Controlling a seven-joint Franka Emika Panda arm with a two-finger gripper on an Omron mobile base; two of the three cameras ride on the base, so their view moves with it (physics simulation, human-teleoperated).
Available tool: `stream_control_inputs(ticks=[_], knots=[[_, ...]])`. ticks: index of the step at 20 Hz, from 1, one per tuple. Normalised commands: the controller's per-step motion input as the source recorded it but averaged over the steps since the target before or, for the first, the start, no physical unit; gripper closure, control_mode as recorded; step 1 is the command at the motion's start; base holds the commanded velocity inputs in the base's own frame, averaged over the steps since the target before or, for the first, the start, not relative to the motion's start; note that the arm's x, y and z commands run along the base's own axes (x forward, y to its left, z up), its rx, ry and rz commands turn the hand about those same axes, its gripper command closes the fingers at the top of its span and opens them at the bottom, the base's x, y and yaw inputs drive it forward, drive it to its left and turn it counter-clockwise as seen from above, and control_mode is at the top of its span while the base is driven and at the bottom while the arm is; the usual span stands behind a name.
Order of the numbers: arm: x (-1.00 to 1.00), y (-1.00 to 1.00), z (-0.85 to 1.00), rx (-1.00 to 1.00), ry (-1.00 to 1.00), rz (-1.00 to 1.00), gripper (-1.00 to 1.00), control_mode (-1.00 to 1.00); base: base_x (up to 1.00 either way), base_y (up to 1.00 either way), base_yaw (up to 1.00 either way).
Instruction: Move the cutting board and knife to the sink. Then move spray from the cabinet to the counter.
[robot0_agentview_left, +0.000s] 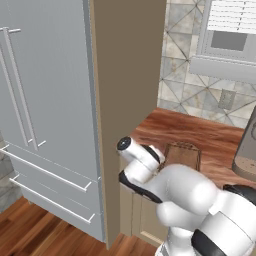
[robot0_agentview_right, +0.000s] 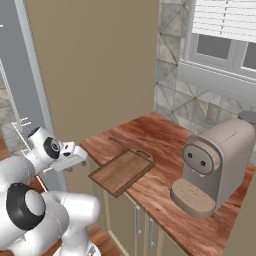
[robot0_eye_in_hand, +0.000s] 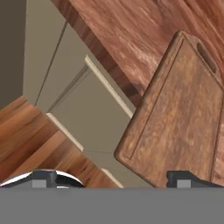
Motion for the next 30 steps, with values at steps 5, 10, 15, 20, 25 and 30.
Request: stream_control_inputs(ticks=[5, 10, 15, 20, 25, 30], knots=[[0.18, 0.0, -0.08, 0.0, 0.13, -0.03, -1.0, -1.0, 0.0, 0.0, 0.0], [0.04, 0.0, -0.14, 0.0, 0.08, -0.02, -1.0, -1.0, 0.0, 0.0, 0.0], [0.0, 0.0, -0.15, 0.0, 0.0, 0.0, -1.0, -1.0, 0.0, 0.0, 0.0], [0.0, -0.02, -0.04, 0.0, 0.0, 0.0, -1.0, -1.0, 0.0, 0.0, 0.0], [0.0, -0.11, -0.03, 0.0, 0.0, 0.0, -1.0, -1.0, 0.0, 0.0, 0.0], [-0.03, -0.27, -0.03, 0.0, -0.02, 0.0, -1.0, -1.0, 0.0, 0.0, 0.0]])
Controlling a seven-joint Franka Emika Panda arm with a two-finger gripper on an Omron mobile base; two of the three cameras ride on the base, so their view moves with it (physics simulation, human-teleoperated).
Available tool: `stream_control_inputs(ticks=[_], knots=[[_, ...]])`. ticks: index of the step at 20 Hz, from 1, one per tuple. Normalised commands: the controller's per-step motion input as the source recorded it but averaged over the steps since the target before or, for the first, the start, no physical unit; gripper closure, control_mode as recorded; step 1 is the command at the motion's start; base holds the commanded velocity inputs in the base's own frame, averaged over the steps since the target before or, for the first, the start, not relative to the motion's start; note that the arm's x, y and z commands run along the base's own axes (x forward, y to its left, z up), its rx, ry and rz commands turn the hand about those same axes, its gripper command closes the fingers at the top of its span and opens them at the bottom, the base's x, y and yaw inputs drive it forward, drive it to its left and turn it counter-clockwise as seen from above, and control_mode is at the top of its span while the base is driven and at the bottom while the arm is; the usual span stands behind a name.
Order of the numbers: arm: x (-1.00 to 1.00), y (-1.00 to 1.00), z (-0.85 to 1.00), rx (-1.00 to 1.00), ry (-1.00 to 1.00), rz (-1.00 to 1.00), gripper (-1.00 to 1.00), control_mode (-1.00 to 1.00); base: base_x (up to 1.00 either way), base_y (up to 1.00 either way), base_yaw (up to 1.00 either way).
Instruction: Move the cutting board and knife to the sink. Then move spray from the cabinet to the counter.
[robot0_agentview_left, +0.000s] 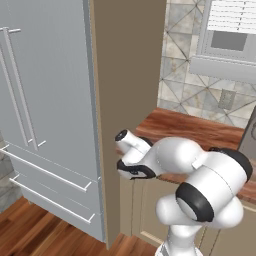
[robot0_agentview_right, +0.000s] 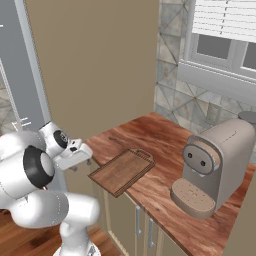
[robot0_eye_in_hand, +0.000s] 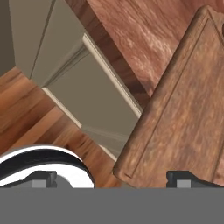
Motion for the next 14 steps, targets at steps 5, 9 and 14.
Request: stream_control_inputs(ticks=[5, 9, 14], knots=[[-0.01, -0.22, -0.09, 0.0, -0.02, 0.0, -1.0, -1.0, 0.0, 0.0, 0.0], [-0.02, -0.19, -0.1, 0.0, -0.04, 0.0, -1.0, -1.0, 0.0, 0.0, 0.0], [-0.13, -0.2, -0.04, 0.0, -0.06, 0.0, -1.0, -1.0, 0.0, 0.0, 0.0]])
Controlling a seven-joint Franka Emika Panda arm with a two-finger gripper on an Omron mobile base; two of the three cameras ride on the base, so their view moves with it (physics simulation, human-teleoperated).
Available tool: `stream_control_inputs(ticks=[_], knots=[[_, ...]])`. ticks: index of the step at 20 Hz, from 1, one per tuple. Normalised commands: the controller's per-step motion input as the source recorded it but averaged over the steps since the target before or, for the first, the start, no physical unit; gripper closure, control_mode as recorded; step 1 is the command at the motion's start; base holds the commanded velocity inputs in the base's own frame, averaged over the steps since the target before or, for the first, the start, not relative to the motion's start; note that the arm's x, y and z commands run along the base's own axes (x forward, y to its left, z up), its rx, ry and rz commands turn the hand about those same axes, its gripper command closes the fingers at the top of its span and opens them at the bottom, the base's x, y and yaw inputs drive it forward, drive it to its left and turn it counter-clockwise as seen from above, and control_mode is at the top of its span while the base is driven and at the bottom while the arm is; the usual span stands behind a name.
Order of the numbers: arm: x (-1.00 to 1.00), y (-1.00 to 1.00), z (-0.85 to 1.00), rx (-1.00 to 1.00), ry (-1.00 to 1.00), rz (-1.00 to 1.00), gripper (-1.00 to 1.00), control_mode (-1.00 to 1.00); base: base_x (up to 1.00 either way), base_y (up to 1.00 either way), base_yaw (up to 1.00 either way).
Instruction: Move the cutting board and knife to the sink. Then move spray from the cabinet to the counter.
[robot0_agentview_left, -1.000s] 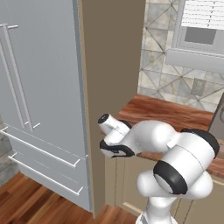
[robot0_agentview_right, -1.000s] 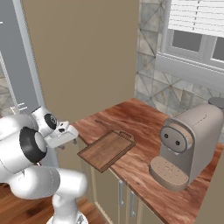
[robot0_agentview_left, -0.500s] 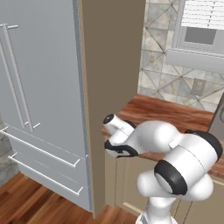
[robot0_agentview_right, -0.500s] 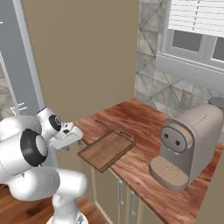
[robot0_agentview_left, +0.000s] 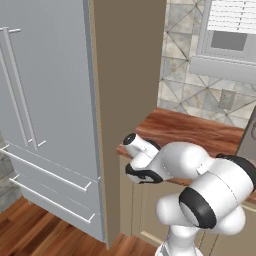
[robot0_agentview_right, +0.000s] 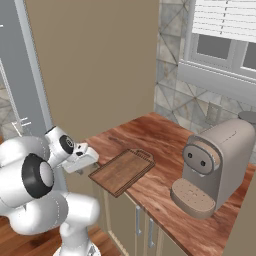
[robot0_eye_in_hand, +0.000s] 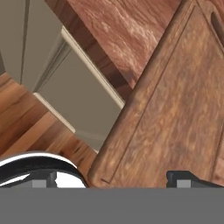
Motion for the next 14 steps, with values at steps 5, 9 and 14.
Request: stream_control_inputs(ticks=[5, 9, 14], knots=[[-0.12, 0.0, 0.0, 0.0, -0.05, -0.02, -1.0, -1.0, 0.0, 0.0, 0.0], [-0.13, -0.07, 0.0, 0.0, -0.02, -0.03, -1.0, -1.0, 0.0, 0.0, 0.0], [-0.01, -0.06, -0.05, 0.0, 0.0, 0.0, -1.0, -1.0, 0.0, 0.0, 0.0]])
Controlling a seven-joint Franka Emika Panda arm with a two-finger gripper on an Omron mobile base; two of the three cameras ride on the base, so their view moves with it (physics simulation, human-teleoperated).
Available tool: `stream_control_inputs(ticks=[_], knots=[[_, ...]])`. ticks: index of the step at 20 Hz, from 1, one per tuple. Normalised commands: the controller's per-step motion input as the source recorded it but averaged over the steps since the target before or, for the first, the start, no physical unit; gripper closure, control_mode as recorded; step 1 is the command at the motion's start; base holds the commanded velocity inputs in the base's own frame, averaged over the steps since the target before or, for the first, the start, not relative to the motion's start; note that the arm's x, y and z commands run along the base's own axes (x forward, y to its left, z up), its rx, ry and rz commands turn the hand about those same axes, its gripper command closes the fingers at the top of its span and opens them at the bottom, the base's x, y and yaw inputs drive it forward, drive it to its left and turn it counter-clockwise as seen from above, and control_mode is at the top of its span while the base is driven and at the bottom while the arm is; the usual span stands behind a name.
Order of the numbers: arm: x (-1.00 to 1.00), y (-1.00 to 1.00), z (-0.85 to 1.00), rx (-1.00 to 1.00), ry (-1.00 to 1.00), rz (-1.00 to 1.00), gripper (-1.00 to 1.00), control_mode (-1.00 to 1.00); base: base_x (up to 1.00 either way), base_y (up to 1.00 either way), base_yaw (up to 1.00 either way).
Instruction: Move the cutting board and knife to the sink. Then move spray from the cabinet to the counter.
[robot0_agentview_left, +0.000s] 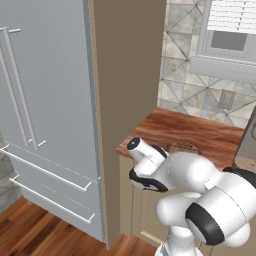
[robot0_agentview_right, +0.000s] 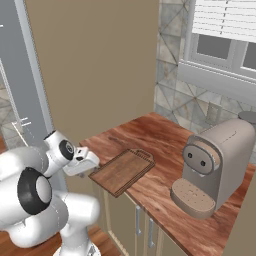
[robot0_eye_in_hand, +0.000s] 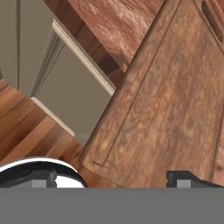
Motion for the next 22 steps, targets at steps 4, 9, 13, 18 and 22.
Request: stream_control_inputs(ticks=[4, 9, 13, 18, 22], knots=[[0.0, -0.04, -0.06, 0.0, 0.0, 0.0, -1.0, -1.0, 0.0, 0.0, 0.0], [0.0, -0.07, -0.09, 0.0, -0.01, 0.0, -1.0, -1.0, 0.0, 0.0, 0.0], [0.0, -0.1, -0.14, 0.0, 0.0, 0.0, -1.0, -1.0, 0.0, 0.0, 0.0], [0.01, -0.04, -0.16, 0.0, 0.0, 0.0, -1.0, -1.0, 0.0, 0.0, 0.0], [0.01, -0.02, -0.08, 0.0, -0.02, 0.0, -1.0, -1.0, 0.0, 0.0, 0.0]])
